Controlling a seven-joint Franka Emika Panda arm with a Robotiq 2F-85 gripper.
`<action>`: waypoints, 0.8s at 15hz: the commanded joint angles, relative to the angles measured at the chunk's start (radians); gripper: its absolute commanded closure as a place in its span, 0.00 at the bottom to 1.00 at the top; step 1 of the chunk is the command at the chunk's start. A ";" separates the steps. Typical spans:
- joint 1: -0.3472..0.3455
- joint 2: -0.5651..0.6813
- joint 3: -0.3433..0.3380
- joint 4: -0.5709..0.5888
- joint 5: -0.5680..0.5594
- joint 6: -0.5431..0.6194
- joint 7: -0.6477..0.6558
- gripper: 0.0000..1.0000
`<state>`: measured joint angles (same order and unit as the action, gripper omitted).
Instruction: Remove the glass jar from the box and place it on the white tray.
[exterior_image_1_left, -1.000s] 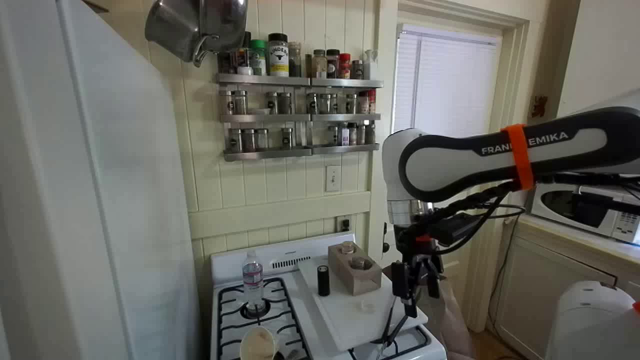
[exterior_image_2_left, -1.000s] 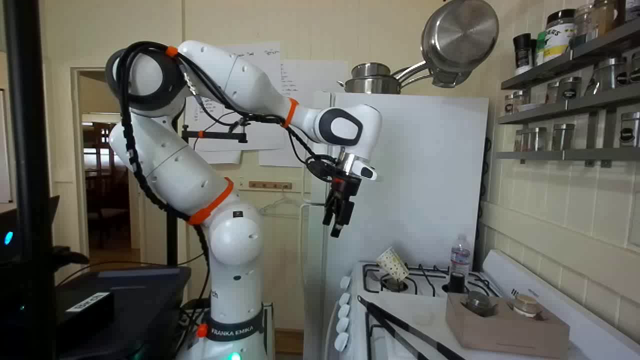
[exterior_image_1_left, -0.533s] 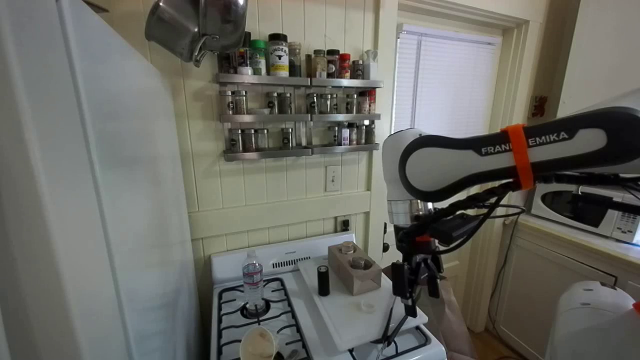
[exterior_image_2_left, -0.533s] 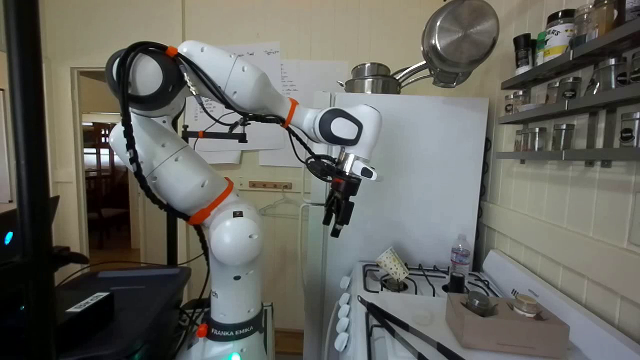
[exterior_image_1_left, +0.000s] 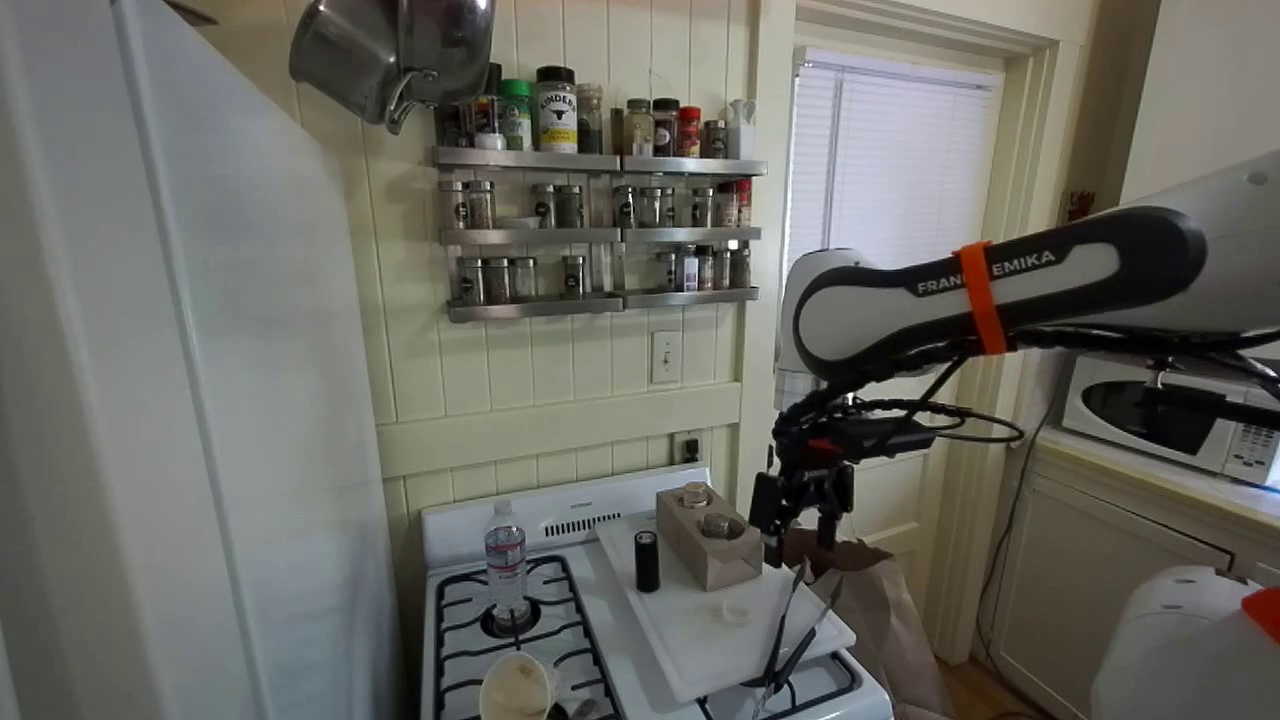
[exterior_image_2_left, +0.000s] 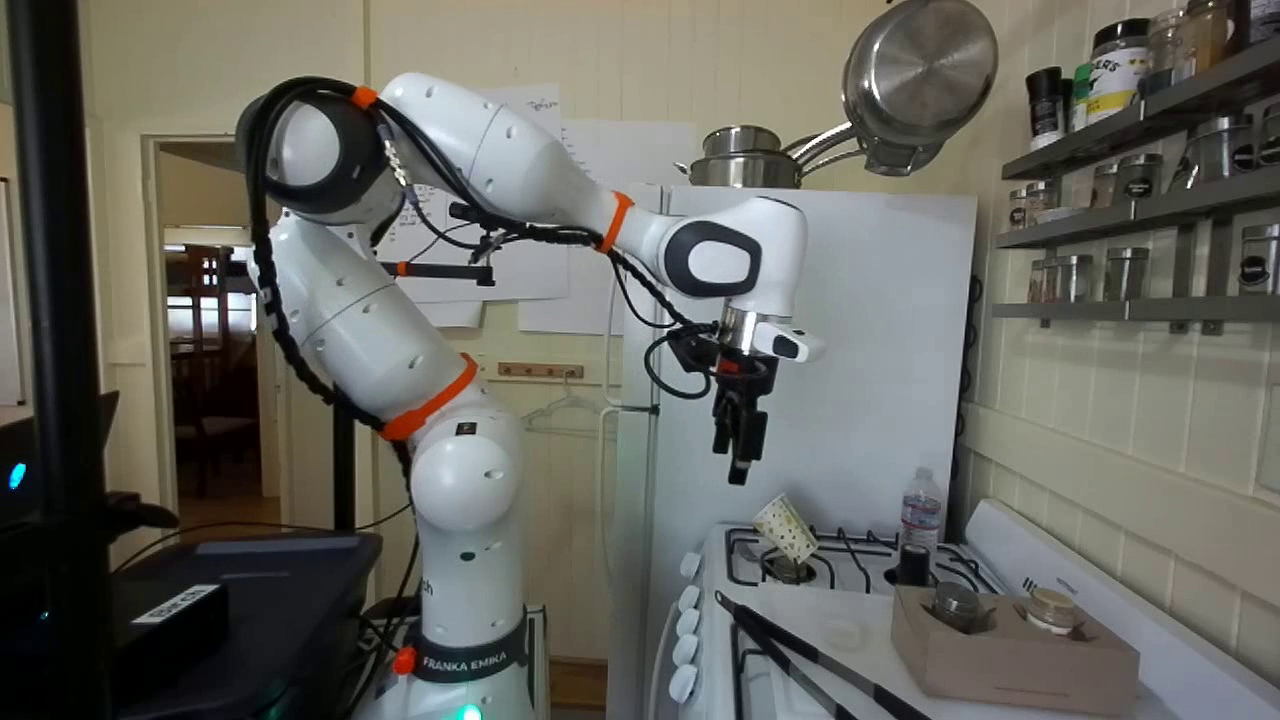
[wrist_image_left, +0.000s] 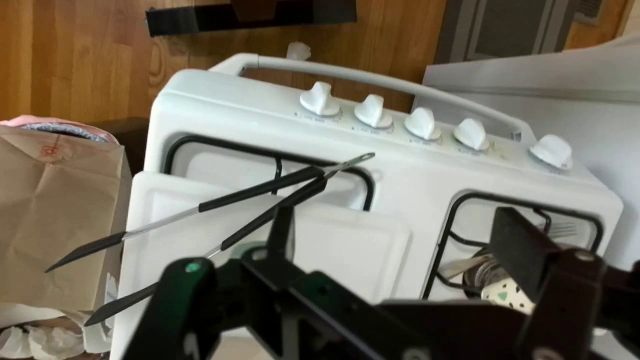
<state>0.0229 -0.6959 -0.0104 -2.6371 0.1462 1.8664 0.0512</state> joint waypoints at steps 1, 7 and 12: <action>-0.030 0.170 -0.068 0.106 0.043 0.067 -0.040 0.00; -0.056 0.224 -0.080 0.147 0.036 0.067 -0.026 0.00; -0.067 0.310 -0.073 0.149 0.026 0.451 -0.028 0.00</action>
<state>-0.0268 -0.4453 -0.0980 -2.4897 0.1741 2.1335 0.0316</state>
